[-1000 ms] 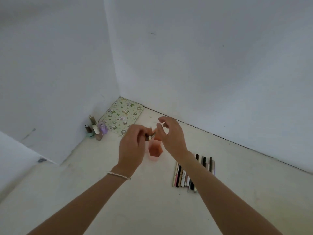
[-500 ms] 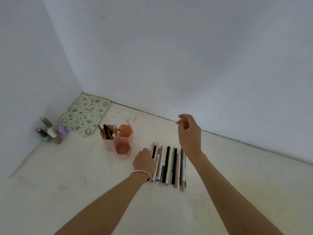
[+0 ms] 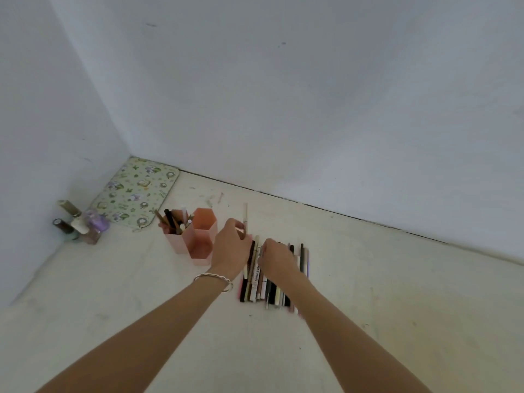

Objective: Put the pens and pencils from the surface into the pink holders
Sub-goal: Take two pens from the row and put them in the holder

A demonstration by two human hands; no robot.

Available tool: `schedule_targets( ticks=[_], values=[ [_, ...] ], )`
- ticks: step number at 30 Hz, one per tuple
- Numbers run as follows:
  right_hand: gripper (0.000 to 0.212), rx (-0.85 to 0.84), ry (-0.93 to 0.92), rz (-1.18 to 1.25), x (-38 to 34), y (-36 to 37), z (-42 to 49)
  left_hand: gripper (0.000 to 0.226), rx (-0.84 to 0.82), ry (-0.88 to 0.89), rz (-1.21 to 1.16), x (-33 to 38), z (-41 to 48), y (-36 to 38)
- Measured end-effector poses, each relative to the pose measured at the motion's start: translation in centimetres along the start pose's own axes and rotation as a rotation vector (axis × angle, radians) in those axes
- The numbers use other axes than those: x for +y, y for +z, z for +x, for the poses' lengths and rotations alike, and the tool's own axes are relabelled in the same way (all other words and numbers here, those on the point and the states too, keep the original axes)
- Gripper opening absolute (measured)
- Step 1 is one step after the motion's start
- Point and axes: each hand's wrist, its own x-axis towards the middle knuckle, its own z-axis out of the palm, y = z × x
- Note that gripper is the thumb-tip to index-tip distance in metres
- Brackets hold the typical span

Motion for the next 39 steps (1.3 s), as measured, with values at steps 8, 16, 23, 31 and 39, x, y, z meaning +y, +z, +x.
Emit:
schedule_targets(
  ticks=[8, 16, 23, 31, 39],
  values=[
    [0.017, 0.076, -0.004, -0.148, -1.9, 3.3, -0.2, 0.078, 0.004, 0.129, -0.142, 0.0, -0.9, -3.0],
    [0.019, 0.101, 0.051, -0.158, -3.6, 4.4, -0.1, 0.079, 0.074, 0.211, -0.138, -0.7, -1.4, -5.2],
    [0.051, 0.305, 0.045, 0.244, -3.7, 2.9, 0.2, 0.050, 0.166, 0.343, -0.316, 0.5, -1.9, -8.6],
    [0.037, 0.767, -0.245, 0.780, -5.7, -4.3, 0.2, 0.045, 0.604, 0.444, -0.283, -1.0, 2.3, -17.2],
    [0.036, 0.705, -0.548, 0.826, -13.4, -4.2, -1.3, 0.018, 0.502, 0.503, 0.222, -6.0, 1.2, -14.6]
  ],
)
